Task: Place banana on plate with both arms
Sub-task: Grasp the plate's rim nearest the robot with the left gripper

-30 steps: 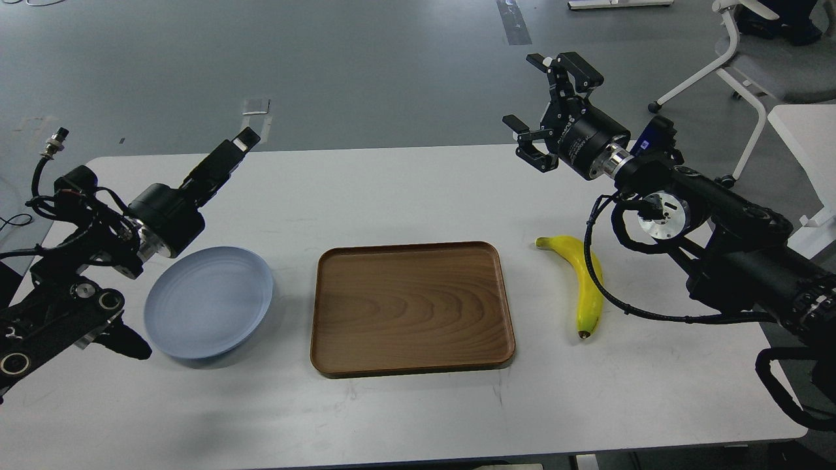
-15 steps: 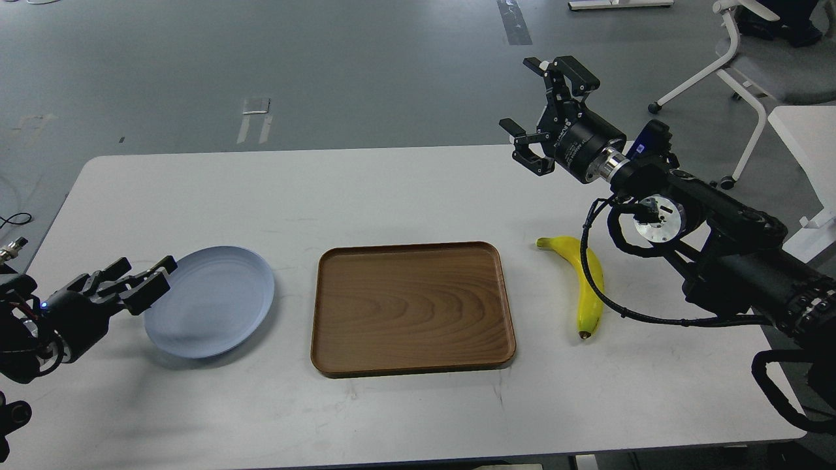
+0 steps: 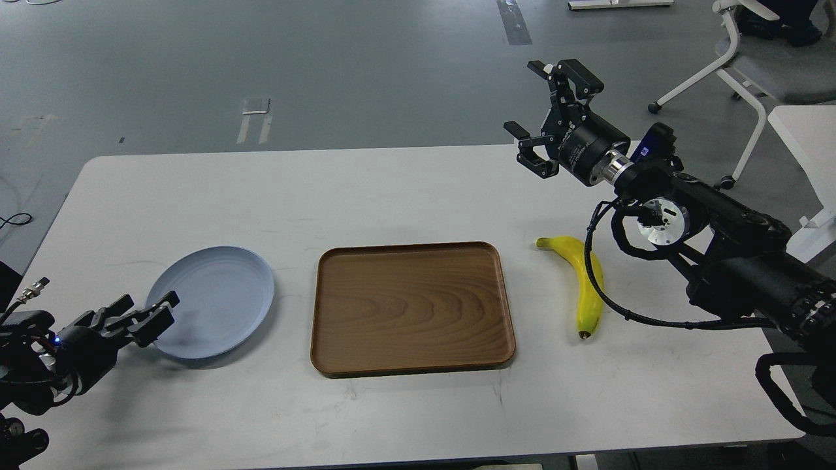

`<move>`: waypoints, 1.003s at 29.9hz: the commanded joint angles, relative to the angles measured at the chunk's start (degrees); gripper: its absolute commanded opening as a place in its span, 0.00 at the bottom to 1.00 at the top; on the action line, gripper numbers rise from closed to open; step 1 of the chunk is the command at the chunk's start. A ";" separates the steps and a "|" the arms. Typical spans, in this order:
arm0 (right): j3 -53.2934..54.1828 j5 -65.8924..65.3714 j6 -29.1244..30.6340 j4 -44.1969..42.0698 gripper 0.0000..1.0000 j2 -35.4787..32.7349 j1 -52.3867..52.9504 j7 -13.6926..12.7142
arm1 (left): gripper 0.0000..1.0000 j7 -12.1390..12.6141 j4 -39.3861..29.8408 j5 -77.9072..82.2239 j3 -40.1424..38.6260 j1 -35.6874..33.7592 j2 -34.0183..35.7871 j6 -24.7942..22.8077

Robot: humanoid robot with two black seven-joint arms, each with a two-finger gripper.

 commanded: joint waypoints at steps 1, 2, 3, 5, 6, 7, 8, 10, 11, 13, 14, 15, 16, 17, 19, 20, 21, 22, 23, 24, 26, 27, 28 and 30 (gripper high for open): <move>0.00 0.00 0.00 -0.01 1.00 -0.01 -0.12 0.02 | 0.56 -0.28 0.61 0.01 0.28 -0.02 -0.04 -0.21; 0.00 0.00 0.00 -0.01 1.00 -0.01 -0.12 0.02 | 0.23 -1.24 0.61 0.01 0.97 0.15 -0.04 -0.30; 0.00 0.00 0.00 -0.01 1.00 -0.01 -0.12 0.02 | 0.13 -1.86 0.61 0.01 1.42 0.16 -0.04 -0.30; 0.00 0.00 -0.09 -0.01 1.00 -0.01 -0.12 0.02 | 0.04 -2.62 1.31 -0.17 2.38 0.16 -0.04 -0.12; 0.00 0.00 -0.09 -0.01 1.00 -0.01 -0.12 0.02 | 0.00 -2.62 1.49 -0.17 2.39 0.16 -0.13 -0.03; 0.00 0.00 -0.09 -0.01 1.00 -0.01 -0.21 0.02 | 0.00 -2.62 1.84 -0.26 2.39 0.16 -0.21 0.23; 0.00 0.00 -0.17 -0.01 1.00 0.08 -0.21 0.02 | 0.00 -2.62 2.36 -0.69 2.47 0.16 -0.48 0.23; 0.00 0.00 -0.61 -0.01 1.00 0.08 -0.21 0.02 | 0.00 -2.62 3.33 -1.83 2.39 0.16 -0.74 0.23; 0.00 0.00 -0.79 -0.01 1.00 0.08 -0.21 0.02 | 0.00 -2.62 3.60 -2.19 2.39 0.16 -0.74 0.23; 0.00 0.00 -1.14 -0.01 1.00 0.08 -0.30 0.02 | 0.00 -2.62 3.78 -3.06 2.39 -0.02 -0.83 0.32; 0.00 0.00 -1.23 -0.01 1.00 0.08 -0.30 0.02 | 0.00 -2.62 3.78 -3.42 2.39 -0.11 -0.83 0.32; 0.00 0.00 -1.40 -0.01 1.00 0.08 -0.38 0.02 | 0.00 -2.62 3.78 -4.38 2.39 -0.20 -0.83 0.32; 0.09 0.00 -1.67 -0.01 1.00 0.08 -0.38 0.11 | 0.00 -2.62 3.78 -5.35 2.39 -0.28 -0.83 0.41; 0.09 0.00 -1.76 -0.01 1.00 0.08 -0.38 0.11 | 0.00 -2.62 3.60 -5.79 2.39 -0.28 -0.74 0.49; 0.09 0.00 -1.76 0.08 1.00 0.08 -0.38 0.11 | 0.00 -2.62 2.99 -6.76 2.30 -0.28 -0.48 0.67; 0.09 0.00 -1.76 0.08 1.00 0.08 -0.30 0.11 | 0.00 -2.62 2.90 -7.02 2.21 -0.28 -0.39 0.76; 0.09 0.00 -1.76 0.08 1.00 0.08 -0.30 0.11 | 0.00 -2.62 2.90 -7.29 2.12 -0.37 -0.30 1.02; 0.17 0.00 -1.76 0.08 1.00 0.08 -0.30 0.11 | 0.00 -2.62 2.64 -7.29 2.04 -0.72 -0.04 1.02; 0.17 0.00 -1.76 0.08 1.00 0.08 -0.21 0.11 | 0.00 -2.62 2.28 -7.20 1.86 -0.90 0.05 1.02; 0.26 0.00 -1.76 0.08 1.00 0.08 -0.21 0.11 | 0.00 -2.62 1.93 -7.11 1.69 -0.99 0.14 1.02; 0.35 0.00 -1.76 0.08 1.00 0.08 0.05 0.11 | 0.00 -2.62 0.18 -6.24 1.77 -2.12 1.01 1.11; 0.79 0.00 -1.84 0.08 1.00 0.08 0.14 0.11 | 0.00 -2.62 -1.57 -5.45 2.12 -3.52 2.15 1.55; 1.66 0.08 -1.93 0.08 1.00 -0.01 0.23 0.11 | 0.00 -2.62 -3.85 -3.27 2.30 -5.10 2.94 2.39; 2.19 0.08 -1.93 0.08 1.00 -0.45 0.41 0.11 | 0.00 -2.62 -7.10 3.38 2.39 -8.09 3.30 2.39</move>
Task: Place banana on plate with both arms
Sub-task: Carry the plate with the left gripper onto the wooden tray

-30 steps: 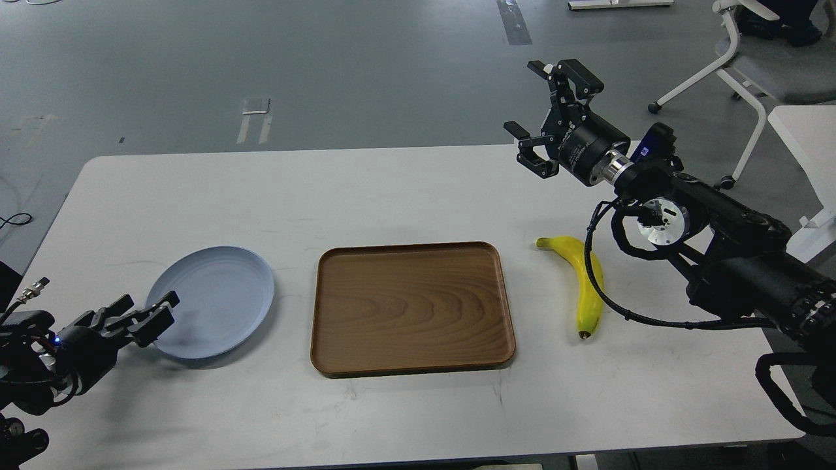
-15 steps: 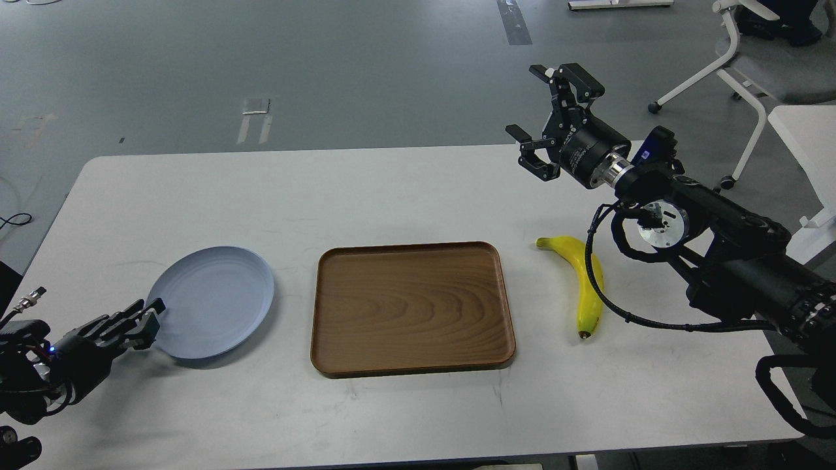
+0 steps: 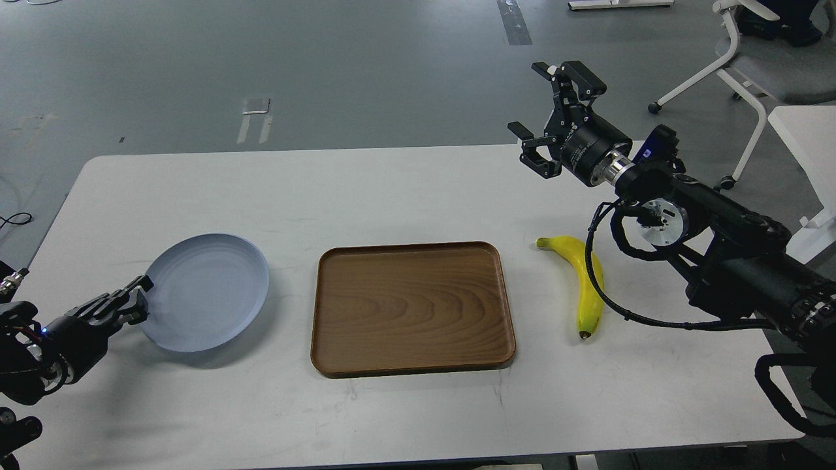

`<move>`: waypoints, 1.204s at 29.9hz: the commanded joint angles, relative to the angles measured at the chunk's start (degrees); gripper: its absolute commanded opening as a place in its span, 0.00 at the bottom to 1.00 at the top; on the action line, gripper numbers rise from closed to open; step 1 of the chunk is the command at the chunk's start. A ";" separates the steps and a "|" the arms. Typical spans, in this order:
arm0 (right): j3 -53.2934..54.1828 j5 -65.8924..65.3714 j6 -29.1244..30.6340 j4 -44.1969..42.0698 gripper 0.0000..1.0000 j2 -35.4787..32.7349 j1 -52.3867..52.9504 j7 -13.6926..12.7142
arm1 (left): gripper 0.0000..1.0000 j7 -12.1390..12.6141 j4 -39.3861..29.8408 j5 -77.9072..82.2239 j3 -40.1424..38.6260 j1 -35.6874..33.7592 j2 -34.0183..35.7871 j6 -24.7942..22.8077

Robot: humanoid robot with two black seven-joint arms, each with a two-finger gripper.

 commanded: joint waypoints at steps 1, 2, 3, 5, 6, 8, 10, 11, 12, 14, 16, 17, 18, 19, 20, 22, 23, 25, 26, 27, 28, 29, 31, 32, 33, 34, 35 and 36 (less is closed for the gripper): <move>1.03 0.08 -0.08 0.00 1.00 -0.52 0.26 -0.01 | 0.00 0.01 -4.75 7.68 0.34 -4.04 1.03 0.50; 1.03 0.08 -0.08 0.00 1.00 -1.05 0.34 -0.01 | 0.00 0.01 -5.89 13.33 0.34 -6.30 0.68 0.50; 1.03 0.08 -0.08 0.17 1.00 -1.31 0.34 -0.01 | 0.00 0.01 -6.59 19.13 0.25 -7.98 0.33 0.50; 1.03 0.08 -0.08 0.17 1.00 -1.40 0.34 -0.01 | 0.00 0.01 -7.13 26.18 0.34 -10.36 -1.06 0.50; 1.11 0.08 -0.08 0.26 1.00 -1.66 0.34 -0.01 | 0.00 0.01 -7.13 29.44 0.43 -11.76 -3.51 0.50; 1.20 0.08 -0.16 0.26 1.00 -2.02 0.26 -0.01 | 0.00 0.01 -7.13 31.75 0.52 -12.74 -6.25 0.50; 1.20 0.08 -0.16 0.35 1.00 -2.46 -0.01 -0.01 | 0.00 0.01 -7.13 33.51 1.13 -13.80 -9.85 -0.33; 1.29 0.17 -0.16 0.43 1.00 -2.72 -0.10 -0.01 | 0.00 0.01 -6.69 33.43 1.83 -14.76 -12.13 -1.56; 1.46 0.17 -0.08 0.52 1.00 -3.07 -0.27 -0.01 | 0.00 0.01 -5.73 33.34 2.62 -15.98 -14.67 -2.61; 1.82 0.17 -0.08 0.61 1.00 -3.69 -0.36 -0.01 | 0.00 0.01 -4.15 33.17 3.76 -17.13 -17.15 -3.41; 1.99 0.17 -0.08 0.70 1.00 -4.39 -0.45 -0.01 | 0.00 0.01 -0.72 33.16 5.78 -18.19 -20.40 -4.03; 2.08 0.17 -0.08 0.87 1.00 -4.83 -0.53 -0.01 | 0.00 0.01 1.29 32.99 7.01 -18.63 -22.41 -4.29; 2.08 0.26 -0.08 1.14 1.00 -5.35 -0.54 -0.01 | 0.00 0.01 3.05 32.99 7.54 -18.72 -24.17 -4.38; 2.17 0.26 -0.08 1.31 1.00 -5.62 -0.62 -0.01 | 0.00 0.01 3.76 32.90 7.72 -18.72 -24.97 -4.47; 2.17 0.26 -0.08 1.49 1.00 -5.97 -0.71 -0.01 | 0.00 0.01 4.38 32.90 7.72 -18.72 -25.68 -4.56; 2.26 0.26 -0.08 2.28 1.00 -6.85 -1.24 -0.01 | 0.00 0.01 5.96 32.55 7.72 -18.81 -27.26 -5.35; 2.26 0.26 -0.08 2.63 1.00 -7.46 -1.41 -0.01 | 0.00 0.01 6.75 32.38 7.72 -18.81 -28.05 -5.96; 2.26 0.26 -0.08 2.81 1.00 -7.99 -1.76 -0.01 | 0.00 0.01 7.72 31.94 7.72 -18.89 -28.67 -6.57; 2.26 0.26 -0.08 2.81 1.00 -8.00 -1.94 -0.01 | 0.00 0.01 7.90 31.67 7.72 -18.98 -28.94 -6.93; 2.26 0.26 -0.08 2.81 1.00 -8.00 -1.94 -0.01 | 0.00 0.01 7.90 31.67 7.72 -18.98 -28.94 -6.93; 2.34 0.26 -0.08 2.81 1.00 -8.08 -2.12 -0.01 | 0.00 0.01 7.99 31.50 7.64 -19.33 -29.11 -7.19; 2.35 0.26 -0.08 2.81 1.00 -8.08 -2.12 -0.01 | 0.00 0.01 7.99 31.06 7.72 -19.68 -29.11 -7.28; 2.35 0.26 -0.08 2.81 1.00 -8.00 -2.12 -0.01 | 0.00 0.01 8.34 30.62 7.72 -20.04 -29.29 -7.46; 2.35 0.26 -0.08 2.81 1.00 -7.91 -2.20 -0.01 | 0.00 0.01 9.04 30.53 7.72 -20.13 -29.81 -7.46; 2.35 0.26 -0.08 2.81 1.00 -7.82 -2.21 -0.01 | 0.00 0.01 9.57 30.53 7.72 -20.13 -30.34 -7.46; 2.35 0.26 -0.08 2.81 1.00 -7.82 -2.21 -0.01 | 0.00 0.01 10.18 30.53 7.72 -20.13 -31.04 -7.46; 2.35 0.26 -0.08 2.81 1.00 -7.73 -2.21 -0.01 | 0.00 0.01 11.40 30.44 7.64 -20.13 -32.44 -7.46; 2.35 0.26 -0.08 2.81 1.00 -7.64 -2.21 -0.01 | 0.00 0.01 12.03 30.35 7.72 -20.13 -33.15 -7.46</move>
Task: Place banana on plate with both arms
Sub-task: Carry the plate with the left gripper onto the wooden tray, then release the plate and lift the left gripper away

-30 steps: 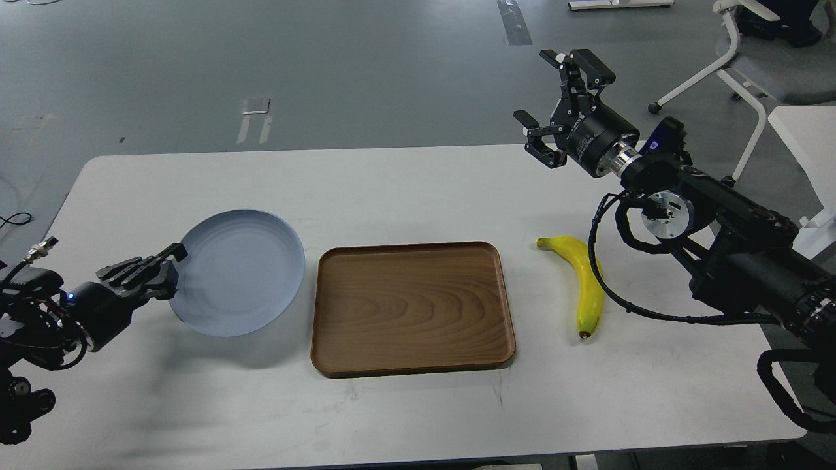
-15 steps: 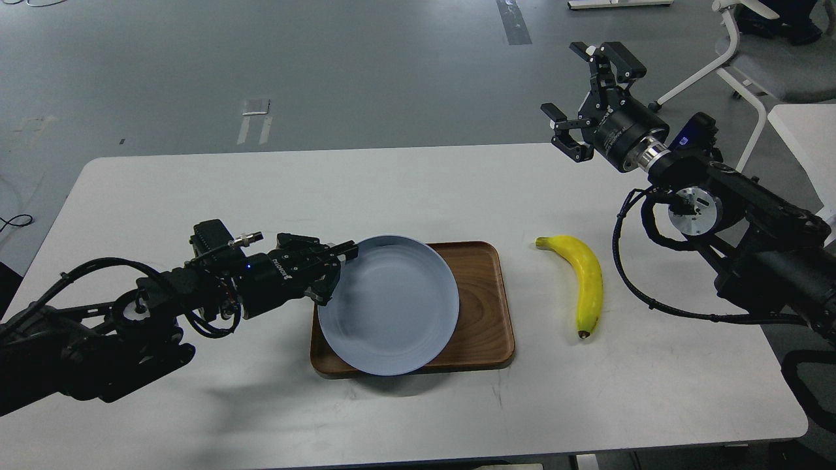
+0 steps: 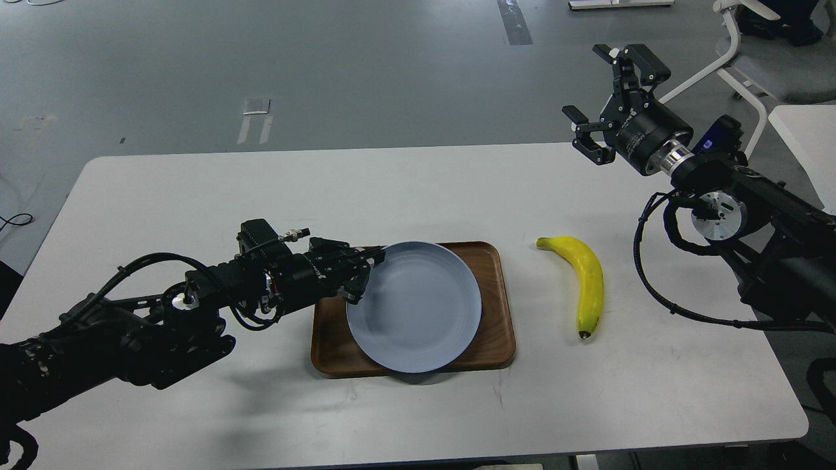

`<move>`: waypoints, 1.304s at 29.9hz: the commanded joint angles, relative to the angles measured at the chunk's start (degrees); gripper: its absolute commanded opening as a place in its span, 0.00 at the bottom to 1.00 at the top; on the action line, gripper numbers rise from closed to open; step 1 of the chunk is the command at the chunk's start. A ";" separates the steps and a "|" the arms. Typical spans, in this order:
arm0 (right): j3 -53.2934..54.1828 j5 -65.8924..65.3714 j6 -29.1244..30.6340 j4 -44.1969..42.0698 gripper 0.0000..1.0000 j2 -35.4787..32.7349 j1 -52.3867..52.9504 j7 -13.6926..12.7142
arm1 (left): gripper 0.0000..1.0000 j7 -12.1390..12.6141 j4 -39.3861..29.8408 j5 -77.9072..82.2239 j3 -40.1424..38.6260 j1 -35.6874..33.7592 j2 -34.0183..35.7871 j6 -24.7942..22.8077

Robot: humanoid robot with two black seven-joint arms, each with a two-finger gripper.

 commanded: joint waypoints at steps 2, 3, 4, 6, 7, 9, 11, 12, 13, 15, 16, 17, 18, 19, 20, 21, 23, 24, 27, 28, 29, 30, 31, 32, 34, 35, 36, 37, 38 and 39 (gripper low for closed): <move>0.00 -0.01 0.00 -0.02 1.00 0.23 -0.01 0.00 | 0.00 -0.01 2.64 -0.12 0.01 0.03 -4.28 0.07; -0.09 -0.01 0.00 -0.02 1.00 0.15 -0.01 0.00 | 0.00 -0.01 2.64 -0.12 0.01 0.12 -4.89 0.07; 0.00 -0.01 0.00 -0.02 1.00 0.06 -0.01 0.00 | 0.00 -0.01 2.64 -0.12 0.01 0.21 -4.98 0.07; 0.00 -0.01 0.00 -0.02 1.00 -0.12 0.07 0.00 | 0.00 -0.01 2.82 -0.12 0.01 0.38 -5.07 0.07; 0.00 -0.01 0.00 -0.02 1.00 -0.21 0.07 0.00 | 0.00 -0.01 2.90 -0.12 0.01 0.30 -4.99 0.07; -0.09 -0.01 0.00 -0.02 1.00 -0.21 -0.01 0.00 | 0.00 -0.01 2.82 -0.20 0.01 0.12 -4.90 0.25; 0.00 -0.01 0.00 0.07 1.00 -0.21 -0.01 0.00 | 0.00 -0.01 2.82 -0.21 0.01 -0.06 -4.72 0.25; -0.09 -0.01 0.00 0.07 1.00 -0.21 -0.10 0.00 | 0.00 -0.01 2.82 -0.29 0.01 -0.06 -4.63 0.25; -0.09 -0.01 0.00 0.07 1.00 -0.21 -0.10 0.00 | 0.00 -0.01 2.99 -0.38 0.01 -0.14 -4.63 0.25; -0.09 -0.01 0.00 0.07 1.00 -0.21 -0.36 0.00 | 0.00 -0.01 3.52 -1.17 0.01 -0.06 -4.72 0.25; -0.09 -0.01 0.00 0.07 1.00 -0.12 -0.37 0.00 | 0.00 -0.01 3.87 -1.43 0.01 -0.06 -4.72 0.25; -0.09 -0.01 0.00 0.07 1.00 -0.21 -0.37 0.00 | 0.00 -0.01 4.31 -1.78 0.01 -0.06 -4.72 0.25; -0.09 -0.01 0.00 0.07 1.00 -0.12 -0.37 0.00 | 0.00 -0.01 5.36 -2.31 0.01 -0.06 -4.72 0.08; -0.09 -0.01 0.00 0.07 1.00 -0.12 -0.37 0.00 | 0.00 -0.01 5.89 -2.49 0.01 -0.06 -4.72 -0.01; -0.09 -0.01 0.00 0.07 1.00 -0.21 -0.45 0.00 | 0.00 -0.01 7.29 -2.92 0.01 -0.06 -4.90 -0.01; -0.09 -0.01 0.00 0.16 1.00 -0.21 -0.54 0.00 | 0.00 -0.01 8.17 -3.28 0.01 0.03 -5.07 -0.01; -0.09 -0.01 0.00 0.33 1.00 -0.21 -0.80 0.00 | 0.00 -0.01 8.61 -3.46 0.01 0.12 -5.07 -0.19; -0.09 -0.01 0.00 0.42 1.00 -0.12 -0.89 0.00 | 0.00 -0.01 8.62 -3.46 0.01 0.21 -5.07 -0.19; -0.09 -0.01 0.00 0.51 1.00 -0.12 -1.07 0.00 | 0.00 -0.01 8.62 -3.46 0.01 0.29 -4.90 -0.28; -0.09 -0.01 0.00 0.51 1.00 -0.12 -1.07 0.00 | 0.00 -0.01 8.62 -3.54 0.01 0.38 -4.90 -0.28; -0.09 -0.01 0.00 0.51 1.00 -0.12 -1.07 0.00 | 0.07 -0.01 8.62 -3.54 0.01 0.38 -4.90 -0.28; -0.09 -0.01 0.00 0.42 1.00 -0.12 -1.07 0.00 | 0.15 -0.01 8.53 -3.54 0.01 0.38 -4.81 -0.28; -0.09 -0.01 0.00 0.42 1.00 -0.12 -1.07 0.00 | 0.22 -0.01 8.44 -3.54 0.01 0.47 -4.64 -0.28; -0.09 -0.01 0.00 0.42 1.00 -0.12 -1.07 0.00 | 0.36 -0.01 8.09 -3.46 0.09 0.47 -4.37 -0.28; -0.09 -0.01 0.00 0.42 1.00 -0.12 -1.07 0.00 | 0.59 -0.01 8.00 -3.46 0.09 0.65 -4.19 -0.28; -0.09 -0.01 0.00 0.42 1.00 -0.12 -1.07 0.00 | 0.68 -0.01 8.00 -3.54 0.01 0.73 -4.19 -0.10; -0.09 -0.01 0.00 0.42 1.00 -0.12 -1.07 0.00 | 0.73 -0.01 8.00 -3.63 0.01 0.65 -4.28 -0.02; -0.09 -0.01 0.00 0.42 1.00 -0.12 -1.07 0.00 | 0.78 -0.01 8.00 -3.81 -0.08 0.65 -4.28 -0.01; -0.18 -0.09 -0.09 0.33 1.00 -0.12 -1.07 0.00 | 0.88 -0.01 7.92 -5.20 -0.17 0.65 -4.46 -0.01; -0.35 -0.09 -0.18 0.33 1.00 -0.12 -1.07 0.00 | 0.91 -0.01 7.91 -6.35 -0.17 0.47 -4.54 -0.01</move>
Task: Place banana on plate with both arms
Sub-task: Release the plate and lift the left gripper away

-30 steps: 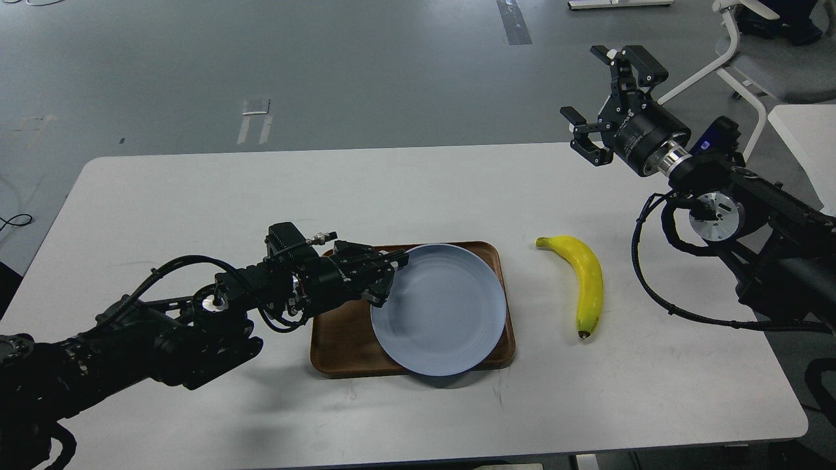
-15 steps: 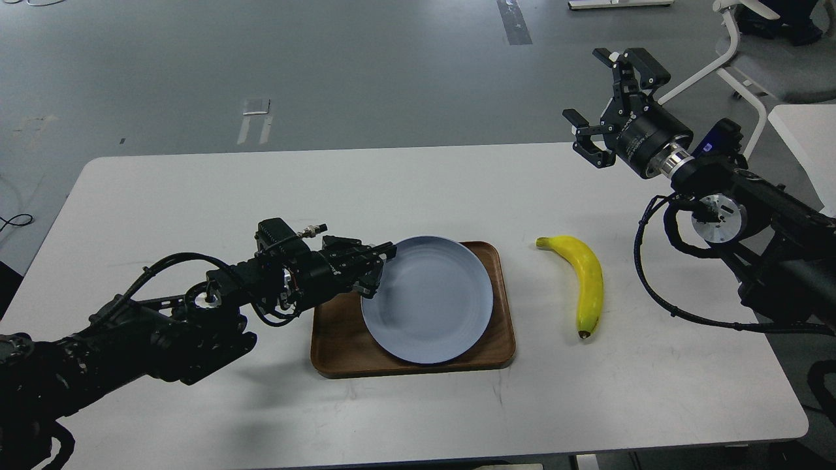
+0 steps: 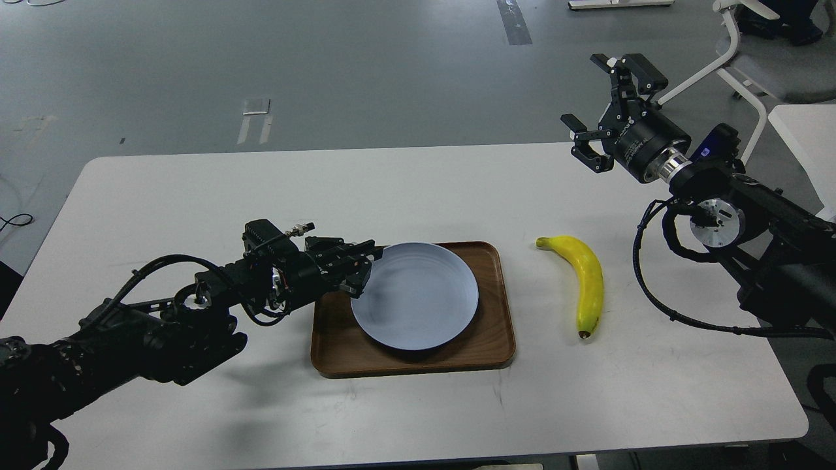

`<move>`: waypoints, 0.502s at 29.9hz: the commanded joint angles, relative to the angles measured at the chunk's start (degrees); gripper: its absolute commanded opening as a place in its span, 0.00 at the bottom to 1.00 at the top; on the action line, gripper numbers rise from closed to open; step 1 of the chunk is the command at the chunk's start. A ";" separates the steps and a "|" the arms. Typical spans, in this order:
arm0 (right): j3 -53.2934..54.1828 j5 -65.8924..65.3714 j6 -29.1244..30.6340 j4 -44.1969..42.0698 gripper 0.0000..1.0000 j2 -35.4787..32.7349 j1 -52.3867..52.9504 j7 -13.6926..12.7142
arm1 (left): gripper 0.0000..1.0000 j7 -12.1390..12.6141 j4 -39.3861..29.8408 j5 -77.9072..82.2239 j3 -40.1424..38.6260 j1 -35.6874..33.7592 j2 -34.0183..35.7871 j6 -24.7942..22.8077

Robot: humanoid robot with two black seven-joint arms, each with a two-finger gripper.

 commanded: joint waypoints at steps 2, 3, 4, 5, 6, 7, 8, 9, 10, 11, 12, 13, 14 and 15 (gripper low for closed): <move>-0.96 -0.44 -0.09 -0.07 1.00 -0.09 0.09 -0.09 | 0.97 0.01 -0.42 -9.85 -0.27 -0.88 -0.62 0.23; -1.14 -0.70 -0.09 -0.07 1.00 -0.09 0.17 -0.09 | 0.97 0.01 -0.59 -12.33 -0.70 -0.97 -0.70 0.23; -1.23 -1.14 -0.09 0.01 1.00 -0.18 0.18 -0.09 | 0.98 0.01 -0.68 -14.79 -0.71 -1.41 -0.71 0.32; -1.31 -3.15 -0.09 0.10 1.00 -0.44 0.26 0.00 | 0.98 0.01 -0.77 -19.95 -0.71 -2.89 -0.79 0.41; -1.23 -4.73 -0.09 0.19 1.00 -0.79 0.35 0.00 | 0.98 0.01 -0.77 -22.52 -0.71 -3.86 -0.79 0.41; -1.31 -9.19 -0.09 0.62 1.00 -1.84 0.44 0.00 | 0.98 0.01 -0.77 -27.59 -0.79 -5.70 -0.62 0.49; -2.01 -14.97 -0.26 2.02 1.00 -3.41 0.61 0.00 | 0.98 0.01 -0.77 -32.87 -0.97 -7.55 -0.18 0.06; -2.80 -18.51 -0.44 2.90 1.00 -4.21 0.70 0.00 | 0.98 0.01 -0.68 -35.79 -1.15 -8.61 0.00 -0.21; -4.64 -25.86 -1.05 4.83 1.00 -6.31 0.88 0.09 | 0.98 0.01 -0.42 -42.17 -1.15 -10.62 0.26 -0.29; -5.52 -29.76 -1.32 5.98 0.99 -7.46 0.97 0.09 | 0.98 0.01 -0.24 -45.71 -1.15 -11.60 0.35 -0.38; -6.58 -33.54 -1.67 7.12 0.99 -8.60 1.05 0.09 | 0.98 0.01 -0.24 -49.49 -1.15 -12.39 0.35 -0.56; -8.85 -41.15 -2.54 9.22 0.99 -10.79 1.05 0.09 | 0.98 0.01 -0.24 -56.23 -1.15 -13.88 0.61 -1.26; -11.66 -50.18 -3.77 10.63 0.98 -12.38 0.97 0.09 | 0.98 0.01 -0.33 -62.56 -1.15 -15.11 1.48 -3.26; -13.34 -54.62 -4.56 11.26 0.98 -13.00 0.97 0.09 | 0.98 0.01 -0.24 -65.41 -1.32 -15.56 2.10 -4.50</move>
